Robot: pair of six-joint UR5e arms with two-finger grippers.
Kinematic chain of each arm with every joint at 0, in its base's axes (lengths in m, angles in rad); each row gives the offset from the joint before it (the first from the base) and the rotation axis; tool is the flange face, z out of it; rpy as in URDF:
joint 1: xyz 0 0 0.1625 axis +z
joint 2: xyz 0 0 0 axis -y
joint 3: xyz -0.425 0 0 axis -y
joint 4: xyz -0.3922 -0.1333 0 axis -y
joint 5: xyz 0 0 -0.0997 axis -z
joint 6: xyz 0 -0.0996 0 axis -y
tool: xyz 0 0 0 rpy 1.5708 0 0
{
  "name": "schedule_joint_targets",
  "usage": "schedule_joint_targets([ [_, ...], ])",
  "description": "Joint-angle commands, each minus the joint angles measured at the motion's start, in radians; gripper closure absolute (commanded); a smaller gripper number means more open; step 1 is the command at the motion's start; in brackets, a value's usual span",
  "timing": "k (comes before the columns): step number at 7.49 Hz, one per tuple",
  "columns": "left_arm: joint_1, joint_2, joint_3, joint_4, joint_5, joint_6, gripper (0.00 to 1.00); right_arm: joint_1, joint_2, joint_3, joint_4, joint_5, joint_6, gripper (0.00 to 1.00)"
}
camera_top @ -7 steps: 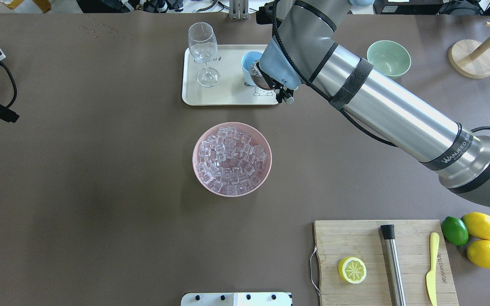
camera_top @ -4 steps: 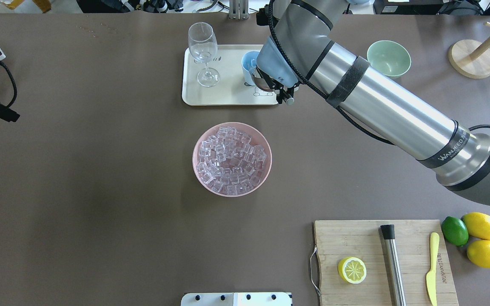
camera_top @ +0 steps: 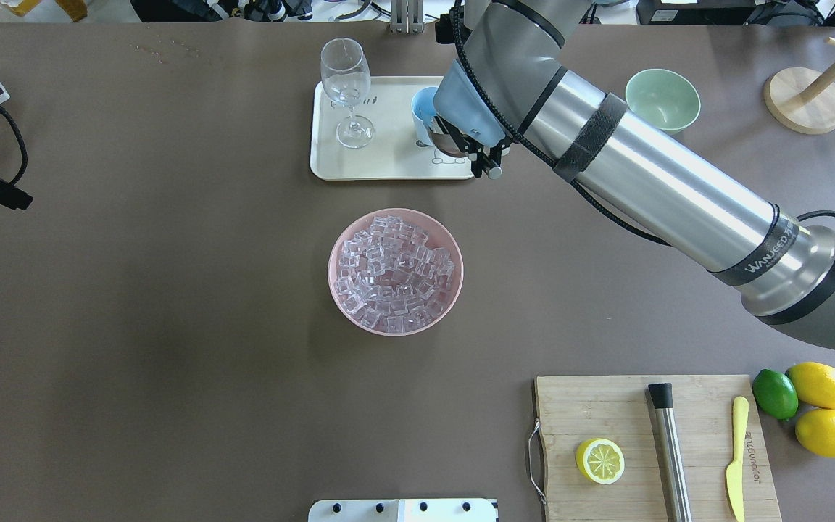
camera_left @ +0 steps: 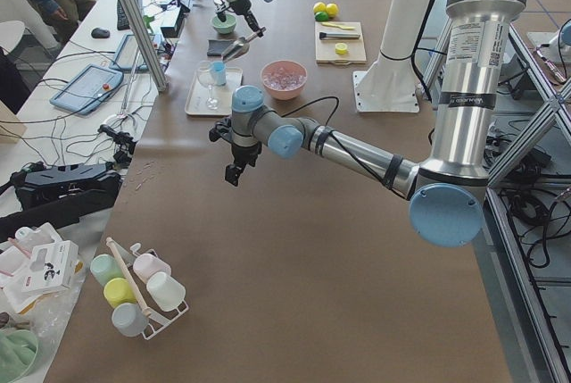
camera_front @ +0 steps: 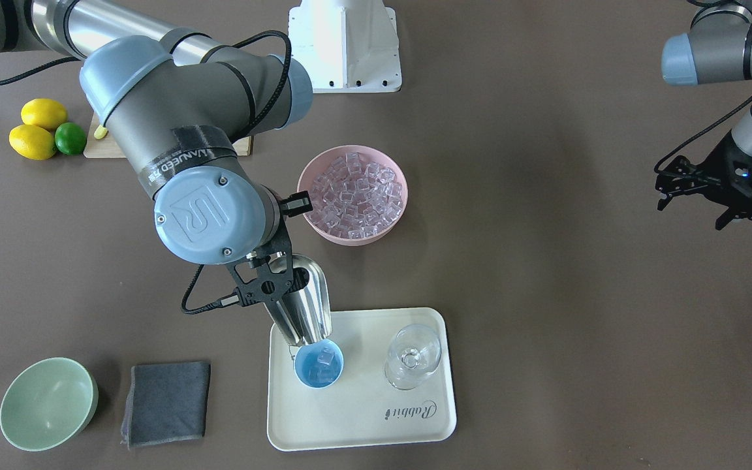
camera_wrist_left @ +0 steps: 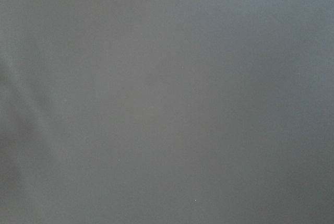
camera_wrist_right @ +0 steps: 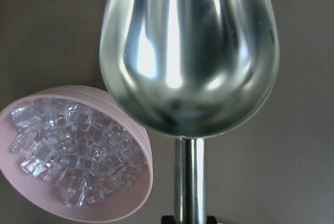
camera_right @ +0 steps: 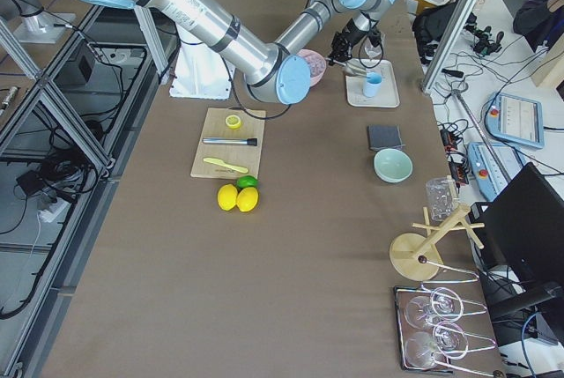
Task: Put ice in cup with scoop
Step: 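Tip the scoop over the light-blue cup while the left arm withdraws, then carry the empty scoop back toward its spot with the right gripper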
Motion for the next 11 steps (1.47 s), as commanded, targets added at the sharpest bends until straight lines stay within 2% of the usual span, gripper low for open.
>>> schedule_joint_targets([
  [1, -0.008, 0.009, -0.005, 0.003, -0.003, -0.001, 0.02, 0.041, -0.11, 0.214, -0.027, -0.016, -0.008, 1.0],
  [3, -0.014, 0.011, -0.003, 0.006, 0.0, 0.0, 0.02, 0.052, -0.334, 0.518, -0.034, -0.063, 0.002, 1.0],
  [4, -0.034, 0.012, -0.001, 0.009, -0.003, 0.002, 0.02, 0.052, -0.446, 0.674, -0.032, -0.074, 0.068, 1.0],
  [5, -0.061, 0.037, 0.0, 0.015, -0.003, 0.002, 0.02, 0.045, -0.53, 0.774, -0.026, -0.103, 0.236, 1.0],
  [6, -0.092, 0.043, 0.002, 0.015, -0.003, 0.002, 0.02, 0.016, -0.612, 0.879, -0.024, -0.181, 0.327, 1.0],
  [7, -0.144, 0.078, 0.002, 0.015, -0.013, 0.002, 0.02, -0.024, -0.702, 0.94, 0.038, -0.251, 0.364, 1.0],
  [8, -0.19, 0.104, 0.005, 0.039, -0.022, 0.003, 0.02, -0.049, -0.77, 0.943, 0.148, -0.264, 0.477, 1.0],
  [9, -0.24, 0.115, 0.009, 0.115, -0.022, 0.003, 0.02, -0.09, -0.842, 0.943, 0.272, -0.324, 0.552, 1.0],
  [10, -0.283, 0.126, 0.012, 0.162, -0.023, 0.003, 0.02, -0.118, -0.914, 0.938, 0.384, -0.338, 0.581, 1.0],
  [11, -0.367, 0.168, 0.012, 0.167, -0.061, 0.003, 0.02, -0.147, -0.949, 0.933, 0.45, -0.374, 0.626, 1.0],
])
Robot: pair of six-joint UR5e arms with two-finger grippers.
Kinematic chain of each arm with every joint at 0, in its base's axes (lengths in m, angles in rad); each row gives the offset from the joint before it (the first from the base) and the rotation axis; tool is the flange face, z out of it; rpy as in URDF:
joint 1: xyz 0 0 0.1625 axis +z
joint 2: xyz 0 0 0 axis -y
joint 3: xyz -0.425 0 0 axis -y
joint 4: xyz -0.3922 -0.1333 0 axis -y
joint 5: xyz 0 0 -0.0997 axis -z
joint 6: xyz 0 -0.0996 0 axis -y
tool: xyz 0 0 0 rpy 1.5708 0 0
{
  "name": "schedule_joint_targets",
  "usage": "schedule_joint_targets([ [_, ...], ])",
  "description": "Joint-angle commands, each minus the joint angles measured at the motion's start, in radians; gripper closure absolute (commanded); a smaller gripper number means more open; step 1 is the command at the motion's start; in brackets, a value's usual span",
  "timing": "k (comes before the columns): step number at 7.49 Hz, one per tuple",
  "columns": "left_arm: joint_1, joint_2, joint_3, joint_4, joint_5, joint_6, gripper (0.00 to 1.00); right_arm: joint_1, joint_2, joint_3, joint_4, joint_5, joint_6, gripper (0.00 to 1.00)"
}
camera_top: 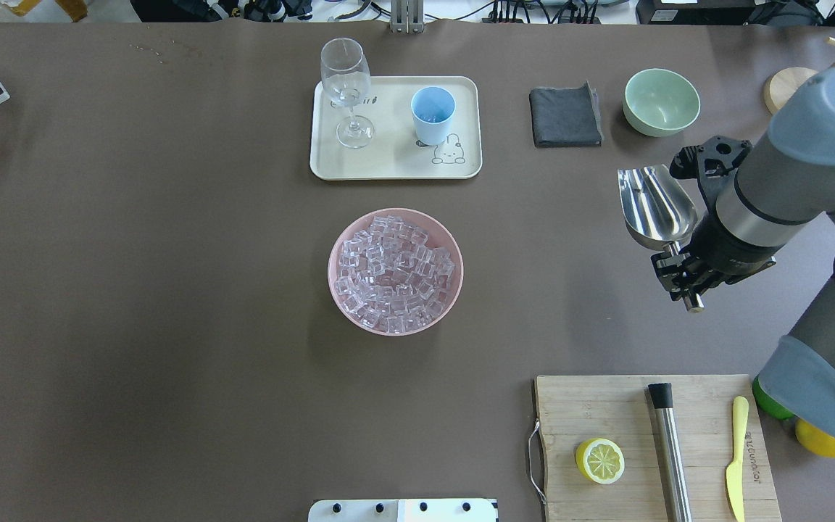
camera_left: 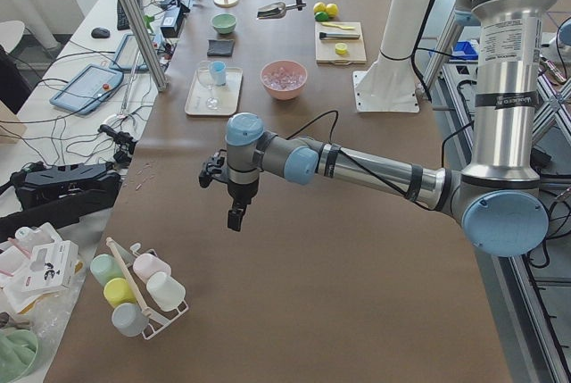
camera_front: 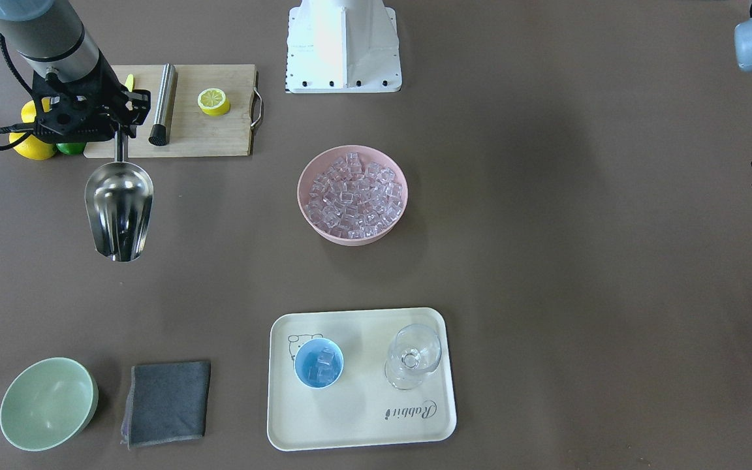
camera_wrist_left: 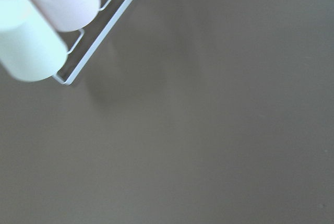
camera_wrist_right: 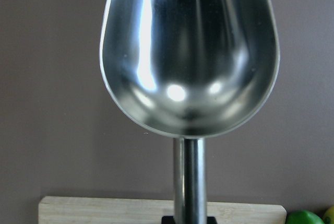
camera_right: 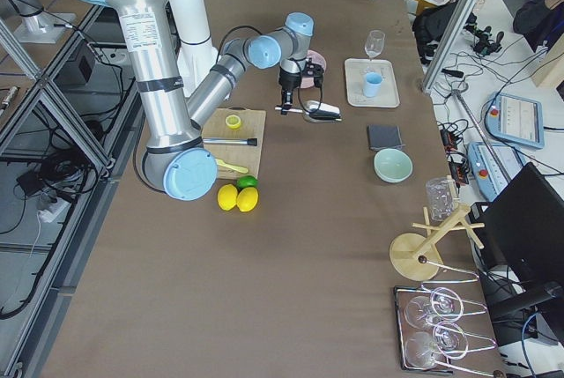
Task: Put ice in cup with scoop
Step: 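Carry the empty scoop back toward its spot with the right gripper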
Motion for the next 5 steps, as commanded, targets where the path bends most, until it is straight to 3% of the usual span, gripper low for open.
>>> schedule_joint_targets([
  [1, -0.184, 0.072, 0.004, 0.044, -0.074, 0.002, 0.02, -0.079, -0.102, -0.007, 0.167, -0.094, 0.112, 1.0],
  [3, -0.259, 0.132, 0.004, 0.046, -0.154, 0.002, 0.02, -0.102, -0.146, -0.01, 0.219, -0.129, 0.137, 1.0],
  [5, -0.278, 0.143, 0.024, 0.046, -0.214, 0.0, 0.02, -0.151, -0.21, -0.034, 0.388, -0.166, 0.241, 1.0],
])
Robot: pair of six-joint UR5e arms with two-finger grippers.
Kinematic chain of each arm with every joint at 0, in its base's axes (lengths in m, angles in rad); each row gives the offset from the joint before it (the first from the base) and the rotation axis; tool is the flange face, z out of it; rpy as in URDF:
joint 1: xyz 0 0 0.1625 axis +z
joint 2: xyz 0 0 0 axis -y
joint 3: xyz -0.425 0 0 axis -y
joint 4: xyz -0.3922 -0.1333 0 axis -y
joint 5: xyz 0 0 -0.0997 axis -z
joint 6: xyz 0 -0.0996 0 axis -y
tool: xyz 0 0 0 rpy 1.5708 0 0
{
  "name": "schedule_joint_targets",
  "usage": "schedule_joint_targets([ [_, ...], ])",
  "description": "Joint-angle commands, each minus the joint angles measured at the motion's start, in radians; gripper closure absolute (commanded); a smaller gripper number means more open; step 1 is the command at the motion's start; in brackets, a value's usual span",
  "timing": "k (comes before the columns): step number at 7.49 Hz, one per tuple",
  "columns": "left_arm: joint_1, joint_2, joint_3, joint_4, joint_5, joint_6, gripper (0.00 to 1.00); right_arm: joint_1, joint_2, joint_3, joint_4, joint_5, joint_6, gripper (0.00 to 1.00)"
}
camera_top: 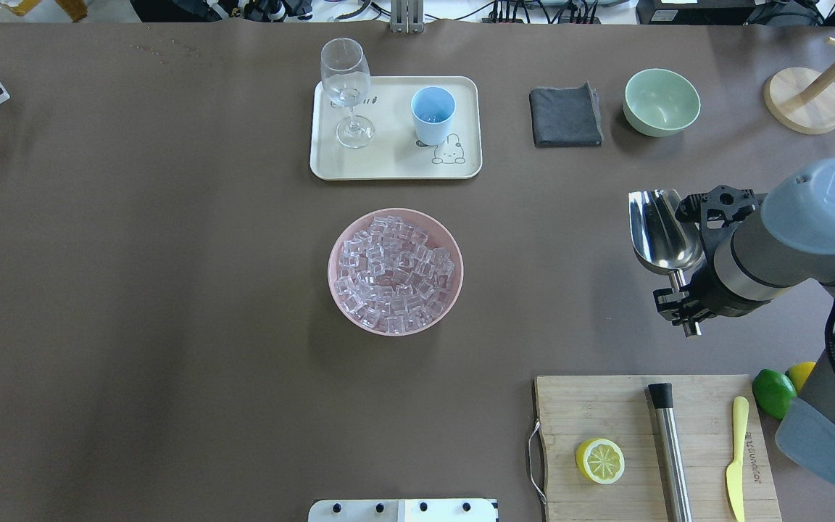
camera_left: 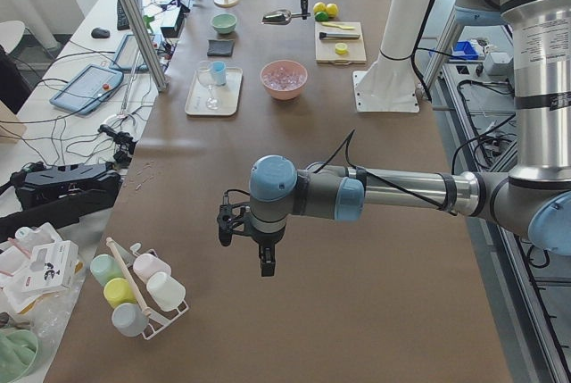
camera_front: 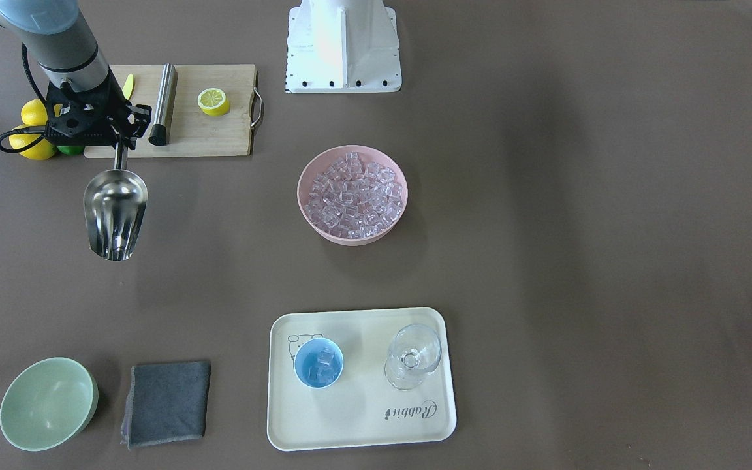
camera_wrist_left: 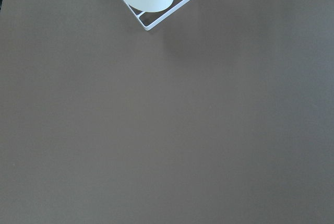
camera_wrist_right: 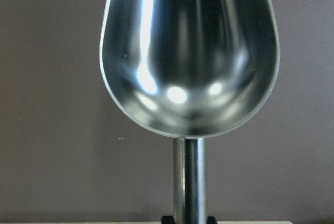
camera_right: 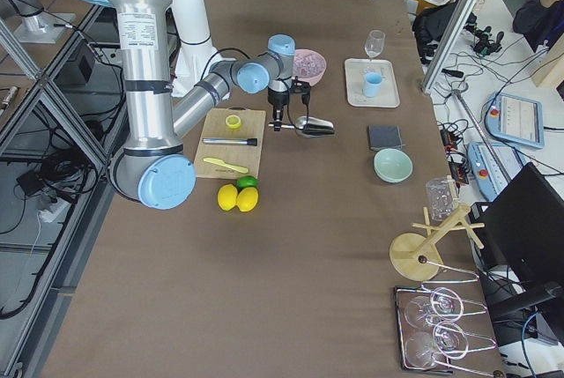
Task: Put ice in cup with scoop
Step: 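Carry the empty scoop back toward its spot with the right gripper, then lower the scoop onto the table and open the right gripper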
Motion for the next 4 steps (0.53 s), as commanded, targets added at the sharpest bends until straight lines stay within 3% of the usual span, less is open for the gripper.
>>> schedule_joint_targets([
  [1, -0.021, 0.009, 0.044, -0.005, -0.129, -0.001, 0.02, -0.063, -0.069, -0.046, 0.194, -0.043, 0.122, 1.0],
  [4, -0.019, -0.002, 0.041, -0.002, -0.14, -0.001, 0.02, -0.116, -0.04, -0.118, 0.277, -0.075, 0.153, 1.0],
])
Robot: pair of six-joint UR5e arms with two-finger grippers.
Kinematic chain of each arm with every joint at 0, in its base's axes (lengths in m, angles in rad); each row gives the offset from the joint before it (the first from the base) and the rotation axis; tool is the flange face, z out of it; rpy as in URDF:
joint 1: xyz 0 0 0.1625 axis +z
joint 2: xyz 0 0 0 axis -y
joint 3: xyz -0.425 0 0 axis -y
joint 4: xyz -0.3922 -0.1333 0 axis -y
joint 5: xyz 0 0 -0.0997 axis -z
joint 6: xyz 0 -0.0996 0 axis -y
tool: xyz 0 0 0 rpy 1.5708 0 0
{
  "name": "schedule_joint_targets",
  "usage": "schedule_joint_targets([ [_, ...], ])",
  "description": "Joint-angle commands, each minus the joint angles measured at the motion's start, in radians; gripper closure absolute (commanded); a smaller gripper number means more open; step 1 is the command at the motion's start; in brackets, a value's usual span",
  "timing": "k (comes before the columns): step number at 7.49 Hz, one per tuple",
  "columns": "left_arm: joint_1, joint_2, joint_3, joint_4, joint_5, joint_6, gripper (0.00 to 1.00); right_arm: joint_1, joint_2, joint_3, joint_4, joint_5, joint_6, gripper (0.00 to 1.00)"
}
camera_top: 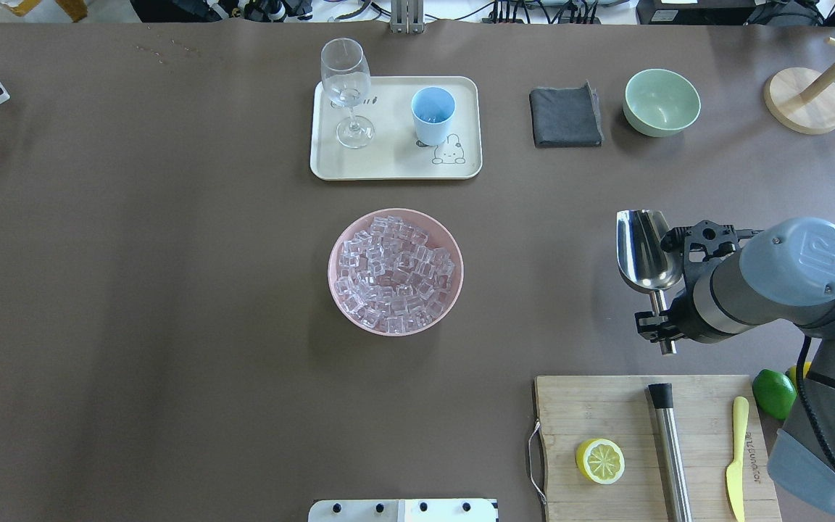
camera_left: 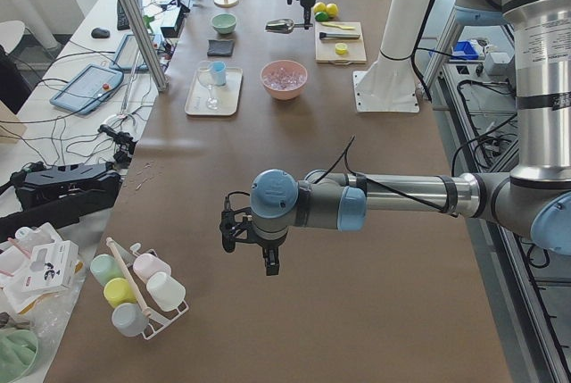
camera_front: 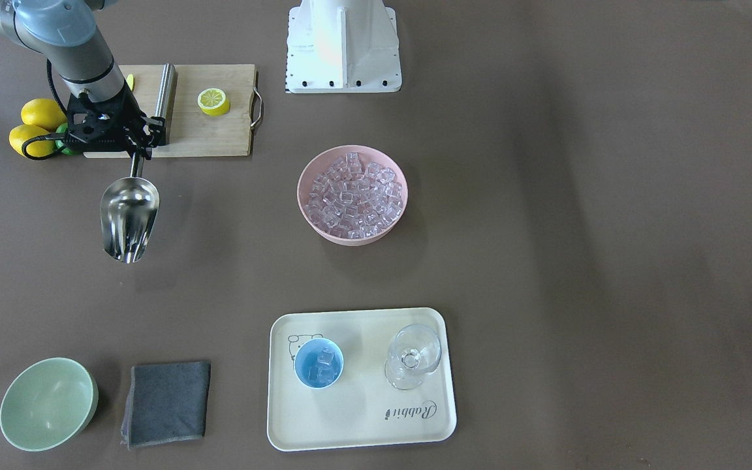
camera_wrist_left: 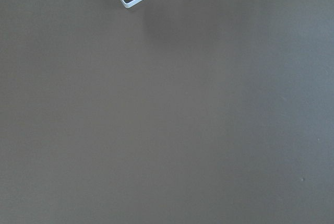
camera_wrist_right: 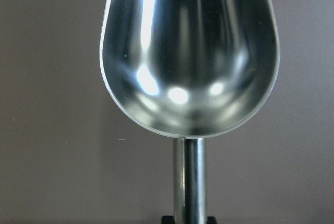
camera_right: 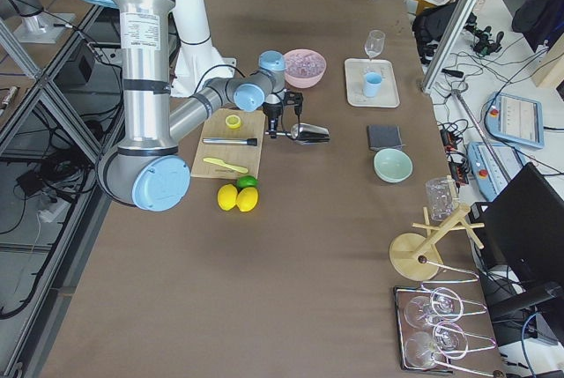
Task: Put ice in cup with scoop
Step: 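Lower the scoop onto the table and open the right gripper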
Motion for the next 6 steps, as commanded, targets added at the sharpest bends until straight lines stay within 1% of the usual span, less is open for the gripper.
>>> schedule_joint_targets([
  [1, 0.008, -0.008, -0.001, 0.003, -0.008, 0.001, 0.02, -0.025, 0.042, -0.052, 0.033, -0.008, 0.013, 1.0],
  [2, 0.016, -0.019, 0.002, 0.004, -0.006, 0.005, 0.02, -0.025, 0.052, -0.055, 0.033, 0.001, 0.012, 1.0],
  [3, 0.027, -0.023, 0.002, 0.01, -0.005, 0.091, 0.02, -0.025, 0.059, -0.057, 0.029, 0.005, 0.01, 1.0],
  [4, 0.024, -0.023, 0.008, 0.065, 0.0, 0.188, 0.02, -0.027, 0.061, -0.058, 0.026, 0.005, 0.001, 1.0],
  [5, 0.024, -0.045, 0.006, 0.116, 0.004, 0.234, 0.02, -0.025, 0.064, -0.065, 0.023, 0.011, -0.007, 1.0],
  [6, 0.024, -0.045, 0.006, 0.124, 0.004, 0.235, 0.02, -0.002, 0.064, -0.068, 0.02, 0.035, -0.022, 1.0],
])
